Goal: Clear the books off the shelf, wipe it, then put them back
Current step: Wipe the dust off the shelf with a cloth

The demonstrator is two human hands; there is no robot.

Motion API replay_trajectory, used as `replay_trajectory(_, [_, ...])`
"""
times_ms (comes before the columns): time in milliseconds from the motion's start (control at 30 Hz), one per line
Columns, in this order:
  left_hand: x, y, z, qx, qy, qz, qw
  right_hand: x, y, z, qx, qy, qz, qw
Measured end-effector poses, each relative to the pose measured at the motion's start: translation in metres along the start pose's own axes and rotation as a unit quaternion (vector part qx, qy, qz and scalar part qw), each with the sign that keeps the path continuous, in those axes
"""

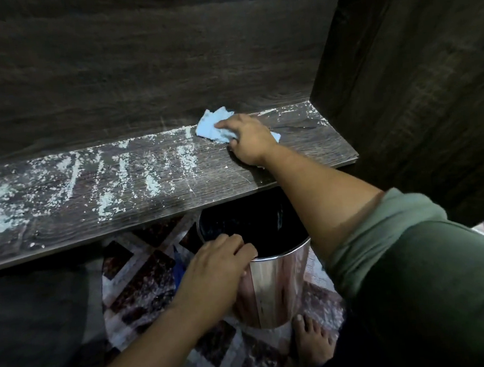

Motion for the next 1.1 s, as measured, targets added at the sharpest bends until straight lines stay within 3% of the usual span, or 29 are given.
replay_trajectory(400, [-0.001,0.002,-0.008,-0.007,-0.013,-0.004,1.000,0.087,0.030,-0.020,-0.125,0.047,-0.026,0.991])
replay_trajectory(500, [-0.004,0.003,-0.011,-0.018,-0.018,-0.005,1.000,0.078,0.071,-0.066,-0.063,-0.047,-0.143,0.987])
replay_trajectory(567, [-0.006,0.002,-0.012,-0.027,-0.021,-0.004,0.999,0.078,0.070,-0.110,0.016,-0.177,-0.084,0.980])
replay_trajectory(633, [-0.008,0.002,-0.012,-0.028,-0.020,-0.004,0.999,0.080,0.050,-0.132,0.066,-0.233,0.017,0.970])
replay_trajectory(800, [-0.013,0.006,-0.012,-0.038,-0.011,0.003,0.999,0.080,0.026,-0.081,0.064,-0.122,0.016,0.990])
replay_trajectory(967, [-0.016,0.006,-0.019,-0.050,-0.007,0.009,0.999,0.103,0.018,-0.028,-0.008,0.041,0.021,0.999])
replay_trajectory(1100, [-0.017,0.005,-0.018,-0.054,-0.006,0.009,0.998,0.099,0.059,-0.062,0.001,-0.016,-0.074,0.997])
Point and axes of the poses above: each hand's wrist, its own x-axis away from the middle knuckle, its own y-axis out of the back of the hand, z = x × y, the point moved 10 cm from there along -x, towards the middle knuckle, and after that the axes turned 2 degrees about x, right-handed, at the moved point
